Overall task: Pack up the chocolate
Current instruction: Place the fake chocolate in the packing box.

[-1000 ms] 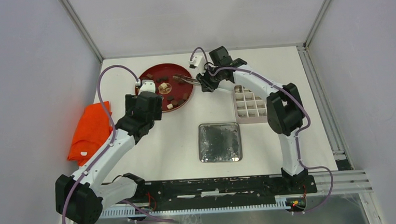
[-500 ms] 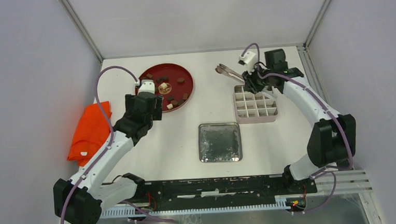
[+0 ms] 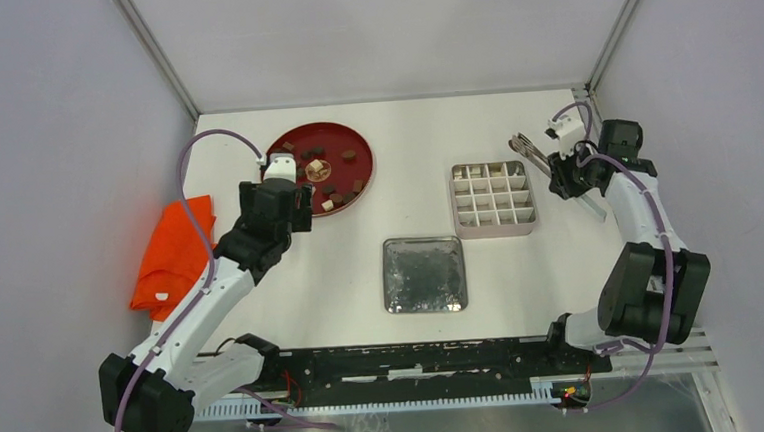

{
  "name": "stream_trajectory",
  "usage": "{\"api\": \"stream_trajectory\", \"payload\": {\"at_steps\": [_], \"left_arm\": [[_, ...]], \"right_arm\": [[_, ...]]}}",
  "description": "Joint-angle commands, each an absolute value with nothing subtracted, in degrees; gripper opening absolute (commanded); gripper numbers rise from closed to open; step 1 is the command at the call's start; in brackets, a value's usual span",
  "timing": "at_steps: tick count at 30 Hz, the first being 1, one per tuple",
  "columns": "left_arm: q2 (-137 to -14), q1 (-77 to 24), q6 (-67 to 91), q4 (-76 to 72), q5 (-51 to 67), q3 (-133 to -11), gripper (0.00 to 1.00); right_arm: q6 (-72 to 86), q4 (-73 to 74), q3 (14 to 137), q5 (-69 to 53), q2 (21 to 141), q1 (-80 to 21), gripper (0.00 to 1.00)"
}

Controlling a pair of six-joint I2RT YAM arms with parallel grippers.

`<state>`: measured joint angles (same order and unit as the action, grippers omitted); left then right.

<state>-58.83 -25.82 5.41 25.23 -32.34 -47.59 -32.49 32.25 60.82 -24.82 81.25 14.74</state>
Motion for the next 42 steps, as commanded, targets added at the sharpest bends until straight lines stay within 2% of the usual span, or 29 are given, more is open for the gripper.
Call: {"api": "stream_trajectory", "payload": {"at_steps": [1, 14, 19, 25, 42], "left_arm": [[-57.8, -25.5, 4.7, 24.3, -31.5, -47.9, 0.94], [-58.5, -25.5, 4.6, 24.3, -31.2, -48.0, 0.94], [-58.8, -25.5, 4.6, 24.3, -30.9, -48.1, 0.94], [-58.5, -25.5, 4.5, 24.3, -30.9, -48.0, 0.94], [-58.3, -25.6, 4.6, 24.3, -30.8, -48.0, 0.94]], "right_arm": [[-37.2, 33.2, 60.2, -27.0, 80.1, 17.5, 0.0], [-39.8, 34.7, 56.4, -28.1, 78.7, 19.2, 0.0], [-39.5, 34.6, 56.9, -27.3, 79.7, 19.2, 0.07], [-39.8, 34.9, 56.8, -27.5, 80.5, 19.2, 0.22], [-39.5, 35.4, 58.8, -27.9, 80.8, 19.2, 0.34]]}}
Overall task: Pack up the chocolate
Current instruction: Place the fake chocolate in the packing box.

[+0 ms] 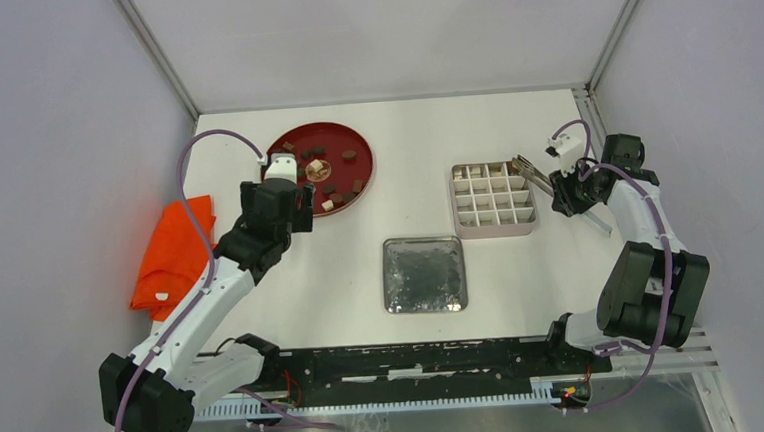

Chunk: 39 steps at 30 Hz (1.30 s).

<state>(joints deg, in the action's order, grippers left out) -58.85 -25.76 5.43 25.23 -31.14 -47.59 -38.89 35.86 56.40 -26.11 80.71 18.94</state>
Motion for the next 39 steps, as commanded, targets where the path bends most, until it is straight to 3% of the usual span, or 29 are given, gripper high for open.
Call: {"api": "stream_trajectory", "payload": {"at_steps": [1, 13, 31, 39], "left_arm": [[-58.3, -25.5, 4.6, 24.3, -30.8, -48.0, 0.94], [-58.1, -25.5, 4.6, 24.4, -30.8, -48.0, 0.94], [-57.7, -25.5, 4.8, 24.4, -30.3, -48.0, 0.94], [-58.1, -25.5, 5.0, 23.9, -28.8, -47.8, 0.94]], "right_arm": [[-39.5, 35.5, 58.9, -27.9, 80.8, 19.2, 0.35], [-39.3, 35.8, 59.7, -28.2, 81.0, 19.3, 0.4], [-37.2, 40.3, 63.3, -39.1, 77.8, 19.1, 0.38], [-33.9, 38.6, 63.3, -41.0, 76.3, 13.9, 0.38]]}}
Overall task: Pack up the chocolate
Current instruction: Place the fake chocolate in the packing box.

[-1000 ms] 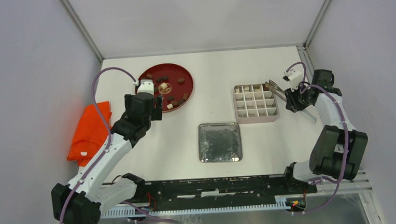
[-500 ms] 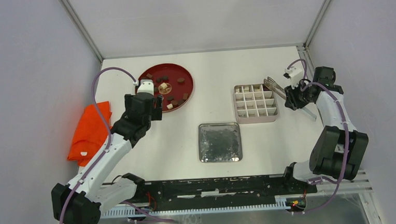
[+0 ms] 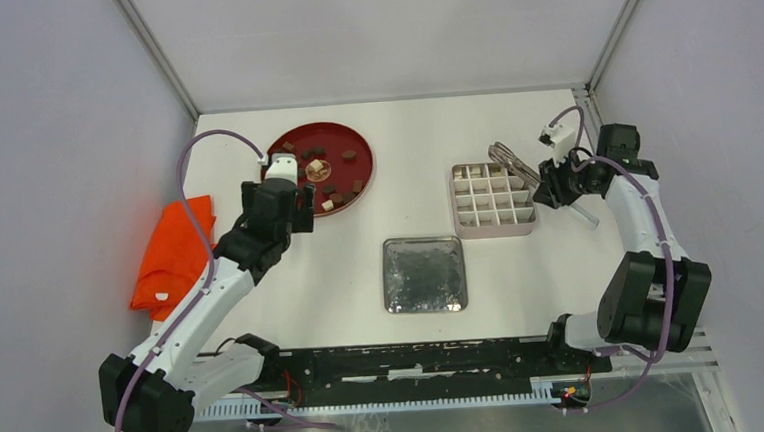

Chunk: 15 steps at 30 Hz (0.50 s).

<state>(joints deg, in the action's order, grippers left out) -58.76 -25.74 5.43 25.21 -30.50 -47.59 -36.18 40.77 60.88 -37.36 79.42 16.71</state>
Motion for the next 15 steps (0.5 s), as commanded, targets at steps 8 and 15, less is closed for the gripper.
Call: {"api": "stream_trajectory", "payload": {"at_steps": [8, 15], "left_arm": [[-56.2, -25.5, 7.9, 23.5, -25.8, -48.3, 0.95], [-51.0, -25.5, 18.3, 24.3, -14.9, -50.8, 0.97]], "right_arm": [[-30.5, 35.1, 61.7, -42.9, 73.4, 7.3, 0.38], [-29.8, 34.0, 61.8, -43.5, 71.4, 2.2, 0.38]]}}
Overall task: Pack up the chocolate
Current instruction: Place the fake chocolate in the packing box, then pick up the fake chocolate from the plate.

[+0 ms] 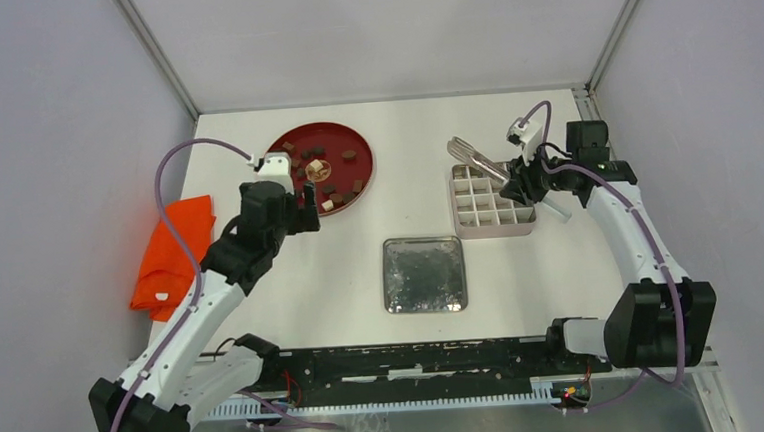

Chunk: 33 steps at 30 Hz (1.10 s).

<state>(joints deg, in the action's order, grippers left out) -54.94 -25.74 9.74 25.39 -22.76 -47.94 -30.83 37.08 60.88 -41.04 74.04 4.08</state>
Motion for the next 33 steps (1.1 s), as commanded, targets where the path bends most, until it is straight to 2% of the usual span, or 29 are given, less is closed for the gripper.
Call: {"api": "stream_trajectory", "payload": {"at_steps": [1, 13, 23, 33], "left_arm": [[-50.0, -25.5, 20.6, 24.0, -13.8, -50.7, 0.98], [-46.6, -25.5, 30.7, 23.8, -8.2, -52.3, 1.0], [-47.9, -25.5, 28.2, 29.3, -7.6, -55.7, 1.0], [-48.1, -25.5, 25.8, 29.7, -10.1, -57.1, 1.0]], "right_arm": [[-29.8, 33.9, 61.9, -43.5, 71.3, 1.7, 0.38], [-27.8, 31.0, 62.7, -43.3, 70.2, -6.0, 0.38], [-26.8, 30.0, 65.6, -39.9, 72.0, -13.1, 0.38], [-26.8, 30.7, 73.5, -34.2, 78.7, -23.6, 0.37]]}}
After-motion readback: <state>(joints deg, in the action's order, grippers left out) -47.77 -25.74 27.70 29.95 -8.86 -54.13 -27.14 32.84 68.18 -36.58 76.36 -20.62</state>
